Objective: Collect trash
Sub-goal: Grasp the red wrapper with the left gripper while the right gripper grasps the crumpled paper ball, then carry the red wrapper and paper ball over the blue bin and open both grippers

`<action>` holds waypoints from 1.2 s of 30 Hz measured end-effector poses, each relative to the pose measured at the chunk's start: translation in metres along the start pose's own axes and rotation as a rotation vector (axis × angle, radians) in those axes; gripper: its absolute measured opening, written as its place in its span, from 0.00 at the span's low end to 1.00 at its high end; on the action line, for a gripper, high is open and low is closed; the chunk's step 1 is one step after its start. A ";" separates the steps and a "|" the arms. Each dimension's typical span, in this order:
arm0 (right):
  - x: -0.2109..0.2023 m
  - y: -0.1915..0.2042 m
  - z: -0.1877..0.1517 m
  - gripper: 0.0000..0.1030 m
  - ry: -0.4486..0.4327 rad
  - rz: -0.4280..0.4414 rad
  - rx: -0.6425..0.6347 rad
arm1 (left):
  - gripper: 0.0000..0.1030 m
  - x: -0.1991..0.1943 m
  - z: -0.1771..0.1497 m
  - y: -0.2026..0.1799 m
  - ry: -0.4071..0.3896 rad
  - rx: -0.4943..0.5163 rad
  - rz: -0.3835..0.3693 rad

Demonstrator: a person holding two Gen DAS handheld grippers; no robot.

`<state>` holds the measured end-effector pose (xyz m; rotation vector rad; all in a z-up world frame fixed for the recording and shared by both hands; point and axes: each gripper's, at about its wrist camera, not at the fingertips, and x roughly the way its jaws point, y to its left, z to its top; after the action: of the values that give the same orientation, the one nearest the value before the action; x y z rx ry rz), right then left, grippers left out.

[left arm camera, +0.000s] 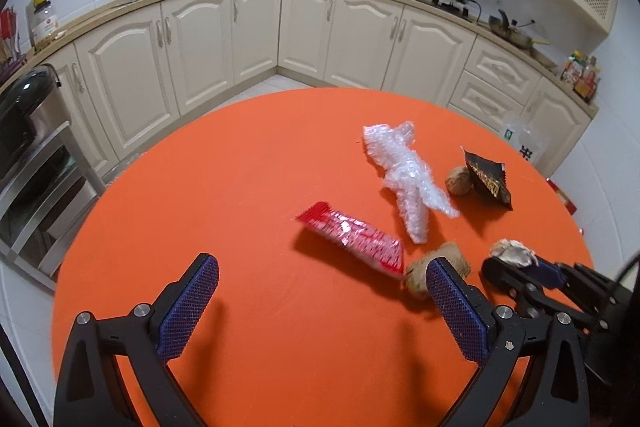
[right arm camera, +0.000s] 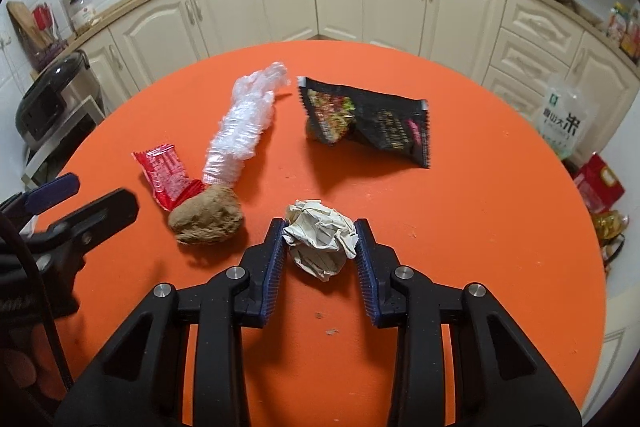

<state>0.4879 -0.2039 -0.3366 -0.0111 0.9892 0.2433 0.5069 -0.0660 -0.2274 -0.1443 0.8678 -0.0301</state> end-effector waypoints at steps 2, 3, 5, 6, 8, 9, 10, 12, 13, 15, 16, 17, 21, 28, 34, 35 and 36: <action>-0.002 -0.006 0.000 0.31 -0.004 -0.001 0.012 | 0.99 0.014 0.005 -0.004 0.006 0.006 0.007; -0.003 -0.009 0.000 0.31 -0.006 -0.001 0.017 | 0.99 0.020 0.006 -0.007 0.010 0.009 0.014; -0.003 -0.014 0.001 0.31 -0.006 0.006 0.028 | 0.99 0.034 0.008 -0.015 0.032 0.019 0.030; -0.005 -0.016 0.001 0.31 -0.008 0.008 0.034 | 0.95 0.038 0.013 -0.017 0.013 0.015 0.031; -0.006 -0.017 0.000 0.31 -0.011 0.010 0.039 | 0.71 0.050 0.016 -0.025 0.034 0.028 0.029; -0.008 -0.019 -0.001 0.31 -0.012 0.010 0.042 | 0.65 0.053 0.018 -0.027 0.025 0.037 0.038; -0.008 -0.019 -0.001 0.31 -0.013 0.009 0.043 | 0.55 0.055 0.019 -0.030 0.017 0.053 0.031; -0.011 -0.022 -0.001 0.31 -0.019 0.011 0.051 | 0.30 0.058 0.019 -0.036 0.004 0.076 0.017; -0.012 -0.023 -0.001 0.31 -0.021 0.010 0.055 | 0.26 0.059 0.019 -0.035 0.006 0.071 -0.002; -0.014 -0.026 -0.002 0.31 -0.024 0.009 0.064 | 0.16 0.062 0.017 -0.032 0.008 0.061 -0.022; -0.014 -0.022 -0.002 0.31 -0.026 0.010 0.069 | 0.15 0.064 0.018 -0.031 0.009 0.061 -0.046; -0.015 -0.022 -0.002 0.31 -0.028 0.013 0.072 | 0.13 0.064 0.014 -0.027 0.010 0.057 -0.063; -0.022 -0.020 -0.006 0.31 -0.035 0.020 0.075 | 0.12 0.064 0.014 -0.010 -0.002 0.033 -0.113; -0.045 -0.026 -0.011 0.31 -0.069 0.024 0.094 | 0.12 0.034 0.002 0.003 -0.067 0.033 -0.102; -0.084 -0.026 -0.019 0.31 -0.133 0.022 0.104 | 0.12 -0.012 -0.024 -0.018 -0.164 0.073 -0.100; -0.091 -0.026 -0.020 0.31 -0.144 0.021 0.106 | 0.12 -0.024 -0.032 -0.023 -0.181 0.082 -0.105; -0.099 -0.028 -0.021 0.31 -0.158 0.023 0.109 | 0.12 -0.034 -0.041 -0.025 -0.194 0.076 -0.100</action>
<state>0.4243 -0.2531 -0.2688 0.1175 0.8444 0.2082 0.4542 -0.0930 -0.2247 -0.1170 0.6648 -0.1410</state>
